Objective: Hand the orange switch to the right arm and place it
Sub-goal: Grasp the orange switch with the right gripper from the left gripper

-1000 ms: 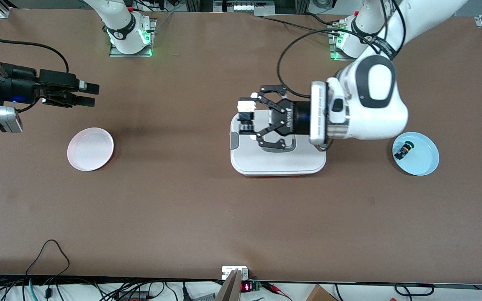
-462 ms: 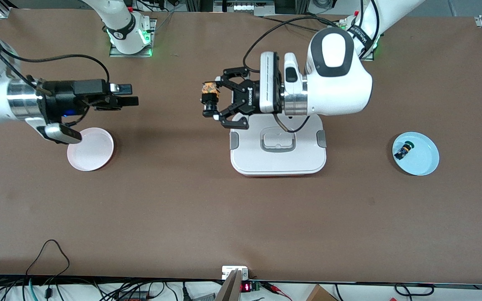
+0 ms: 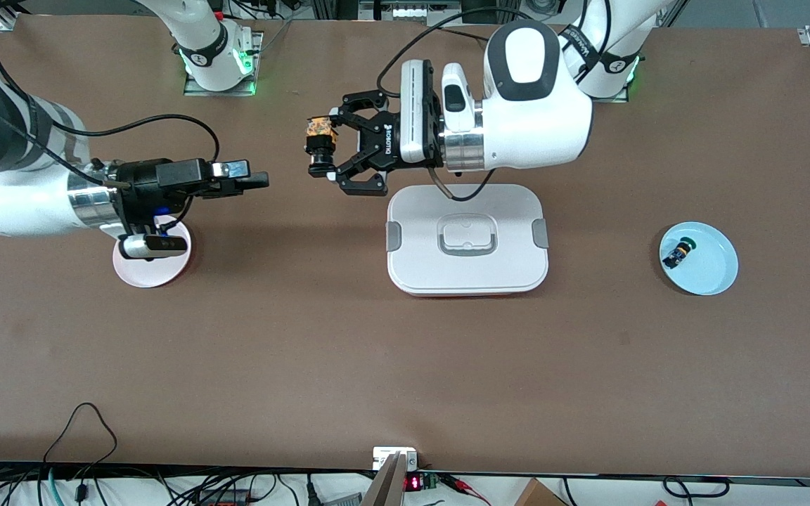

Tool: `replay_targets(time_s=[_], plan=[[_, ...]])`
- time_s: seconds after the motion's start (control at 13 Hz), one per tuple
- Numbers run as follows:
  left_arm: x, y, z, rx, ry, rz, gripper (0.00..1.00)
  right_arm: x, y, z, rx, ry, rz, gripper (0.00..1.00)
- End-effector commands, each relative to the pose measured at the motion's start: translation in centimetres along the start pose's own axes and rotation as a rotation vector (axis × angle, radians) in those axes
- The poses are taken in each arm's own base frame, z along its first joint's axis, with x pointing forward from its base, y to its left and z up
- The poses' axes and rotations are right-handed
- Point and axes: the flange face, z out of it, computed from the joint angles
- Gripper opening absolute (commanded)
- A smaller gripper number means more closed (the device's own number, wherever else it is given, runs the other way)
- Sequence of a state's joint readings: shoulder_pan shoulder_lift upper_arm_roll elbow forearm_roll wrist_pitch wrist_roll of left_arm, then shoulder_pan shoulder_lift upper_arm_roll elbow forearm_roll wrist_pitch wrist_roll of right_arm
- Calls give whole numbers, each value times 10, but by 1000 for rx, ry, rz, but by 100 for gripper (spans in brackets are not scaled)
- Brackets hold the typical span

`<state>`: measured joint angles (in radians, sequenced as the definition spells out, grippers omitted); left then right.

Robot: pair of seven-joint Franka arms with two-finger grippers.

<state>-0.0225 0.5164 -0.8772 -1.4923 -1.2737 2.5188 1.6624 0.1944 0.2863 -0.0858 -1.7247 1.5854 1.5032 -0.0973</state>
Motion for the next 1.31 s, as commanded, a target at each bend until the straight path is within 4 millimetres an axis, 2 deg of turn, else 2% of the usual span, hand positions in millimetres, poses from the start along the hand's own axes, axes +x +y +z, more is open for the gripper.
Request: replay_targets(time_s=[0.0, 0.62, 1.15, 1.23], plan=[[5, -4, -3, 17, 16, -8, 0, 2, -2, 18, 69, -9, 5, 100], [4, -6, -5, 21, 17, -9, 0, -5, 8, 58, 63, -65, 23, 100], [4, -5, -4, 21, 16, -3, 1, -9, 8, 74, 88, -86, 26, 100], [4, -5, -4, 21, 16, -3, 1, -9, 9, 74, 88, -87, 17, 95]])
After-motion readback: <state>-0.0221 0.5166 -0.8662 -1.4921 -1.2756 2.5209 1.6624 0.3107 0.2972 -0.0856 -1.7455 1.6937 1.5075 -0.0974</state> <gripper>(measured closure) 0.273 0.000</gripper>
